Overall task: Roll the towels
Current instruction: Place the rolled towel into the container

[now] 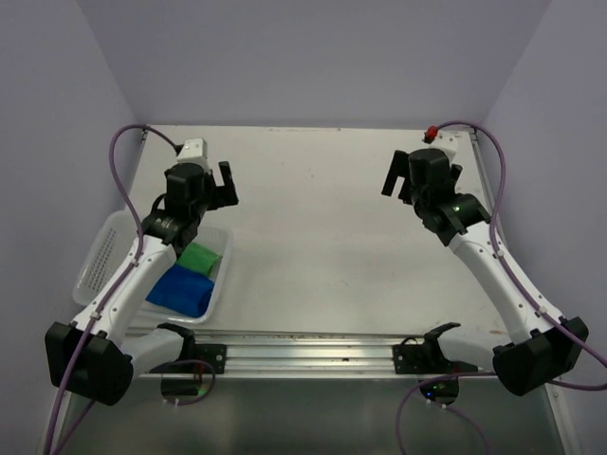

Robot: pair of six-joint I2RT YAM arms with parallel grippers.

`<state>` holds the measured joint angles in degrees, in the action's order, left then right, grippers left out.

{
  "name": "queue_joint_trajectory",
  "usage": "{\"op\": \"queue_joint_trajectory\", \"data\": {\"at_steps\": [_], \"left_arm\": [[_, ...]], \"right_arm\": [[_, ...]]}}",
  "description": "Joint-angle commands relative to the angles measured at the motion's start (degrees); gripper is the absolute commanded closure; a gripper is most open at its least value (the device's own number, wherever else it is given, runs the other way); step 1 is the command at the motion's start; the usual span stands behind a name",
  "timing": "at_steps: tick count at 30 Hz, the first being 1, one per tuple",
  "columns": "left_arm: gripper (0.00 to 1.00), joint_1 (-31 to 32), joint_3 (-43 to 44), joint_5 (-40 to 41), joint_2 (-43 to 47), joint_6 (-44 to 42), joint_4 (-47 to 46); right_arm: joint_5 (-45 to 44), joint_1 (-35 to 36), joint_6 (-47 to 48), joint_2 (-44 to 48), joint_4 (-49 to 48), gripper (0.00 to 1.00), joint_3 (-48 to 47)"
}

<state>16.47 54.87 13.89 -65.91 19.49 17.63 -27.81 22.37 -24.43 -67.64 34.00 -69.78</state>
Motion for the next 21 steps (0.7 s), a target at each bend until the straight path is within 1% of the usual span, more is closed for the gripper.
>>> {"op": "queue_joint_trajectory", "data": {"at_steps": [1,8,21], "left_arm": [[0.00,-0.03,0.68,1.67,2.80,-1.56,-5.85],[0.00,-0.03,1.55,1.23,1.57,-1.56,-4.80],[0.00,-0.03,0.76,5.18,2.63,-2.52,-5.23]], "right_arm": [[-0.67,-0.13,-0.97,-1.62,1.34,0.01,0.87],[1.18,-0.13,-1.42,-3.47,-0.69,0.01,1.66],[2.07,-0.13,-0.53,-4.78,-3.41,0.01,3.33]]}}
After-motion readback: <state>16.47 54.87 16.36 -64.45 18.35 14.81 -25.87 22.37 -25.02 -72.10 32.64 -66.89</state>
